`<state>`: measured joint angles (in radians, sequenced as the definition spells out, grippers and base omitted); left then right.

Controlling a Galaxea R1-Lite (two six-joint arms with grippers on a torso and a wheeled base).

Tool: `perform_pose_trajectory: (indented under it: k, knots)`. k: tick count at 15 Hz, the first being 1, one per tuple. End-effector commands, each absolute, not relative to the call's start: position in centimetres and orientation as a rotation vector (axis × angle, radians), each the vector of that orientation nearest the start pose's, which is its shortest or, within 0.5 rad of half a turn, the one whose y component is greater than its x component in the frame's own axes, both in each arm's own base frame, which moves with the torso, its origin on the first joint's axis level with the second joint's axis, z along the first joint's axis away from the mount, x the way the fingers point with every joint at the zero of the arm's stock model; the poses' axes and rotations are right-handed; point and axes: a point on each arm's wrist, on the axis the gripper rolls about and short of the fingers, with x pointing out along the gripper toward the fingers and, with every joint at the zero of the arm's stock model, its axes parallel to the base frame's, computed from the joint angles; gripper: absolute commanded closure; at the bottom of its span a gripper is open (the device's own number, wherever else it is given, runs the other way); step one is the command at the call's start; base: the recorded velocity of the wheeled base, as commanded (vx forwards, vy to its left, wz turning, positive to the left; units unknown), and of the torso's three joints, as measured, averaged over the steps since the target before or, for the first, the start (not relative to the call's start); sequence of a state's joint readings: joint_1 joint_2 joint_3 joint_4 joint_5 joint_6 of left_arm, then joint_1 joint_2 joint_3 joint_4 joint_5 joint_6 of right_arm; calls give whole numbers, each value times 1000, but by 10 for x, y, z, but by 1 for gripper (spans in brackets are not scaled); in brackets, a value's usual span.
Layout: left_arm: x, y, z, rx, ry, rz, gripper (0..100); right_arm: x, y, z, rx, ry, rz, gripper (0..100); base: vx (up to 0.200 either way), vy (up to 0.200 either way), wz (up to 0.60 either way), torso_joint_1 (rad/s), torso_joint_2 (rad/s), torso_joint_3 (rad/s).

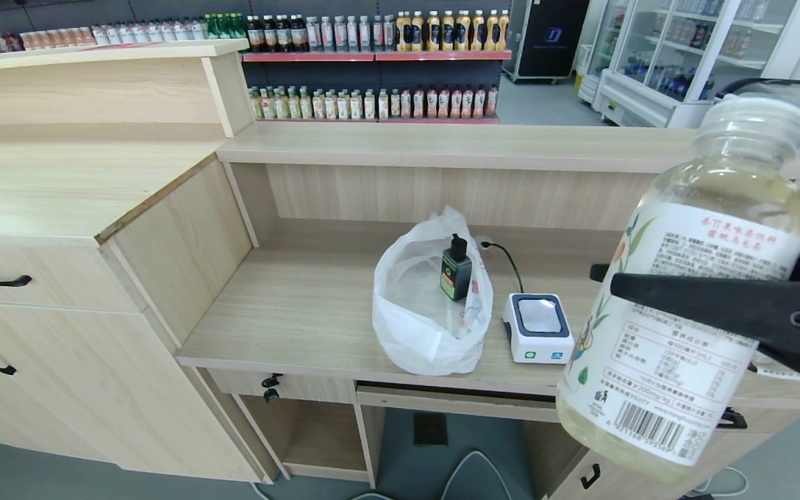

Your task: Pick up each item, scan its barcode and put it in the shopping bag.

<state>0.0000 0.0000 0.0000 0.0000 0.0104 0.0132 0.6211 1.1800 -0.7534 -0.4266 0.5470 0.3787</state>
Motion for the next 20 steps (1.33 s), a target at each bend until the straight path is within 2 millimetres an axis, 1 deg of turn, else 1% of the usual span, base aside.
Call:
perform_pose_trajectory:
  k: [1,6,9,11,13,14,15,16,17,18,20]
  knots:
    - [-23,0,75,12,0,11,100,138,113,271,333,233,1149,100,0,0,0,0,0,0]
    - [-23,0,75,12,0,11,100,143,115,271,332,244,1155,100,0,0,0,0,0,0]
    - [-23,0,75,12,0,11,100,145,110,273,331,233,1142,100,0,0,0,0,0,0]
    - [-23,0,75,14,0,11,100,153,100,271,308,209,1069,100,0,0,0,0,0,0]
    - [-23,0,75,12,0,11,100,170,85,262,197,167,953,100,0,0,0,0,0,0]
    - [-23,0,75,12,0,11,100,202,59,248,2,126,689,100,0,0,0,0,0,0]
    - [-23,0,75,14,0,11,100,222,34,235,-179,120,501,100,0,0,0,0,0,0]
    - [-23,0,75,12,0,11,100,232,8,222,-320,129,360,100,0,0,0,0,0,0]
    - [-23,0,75,12,0,11,100,235,-2,219,-379,119,308,100,0,0,0,0,0,0]
    - [-23,0,75,14,0,11,100,238,-15,220,-462,69,181,100,0,0,0,0,0,0]
    - [-23,0,75,14,0,11,100,241,-20,220,-483,4,41,100,0,0,0,0,0,0]
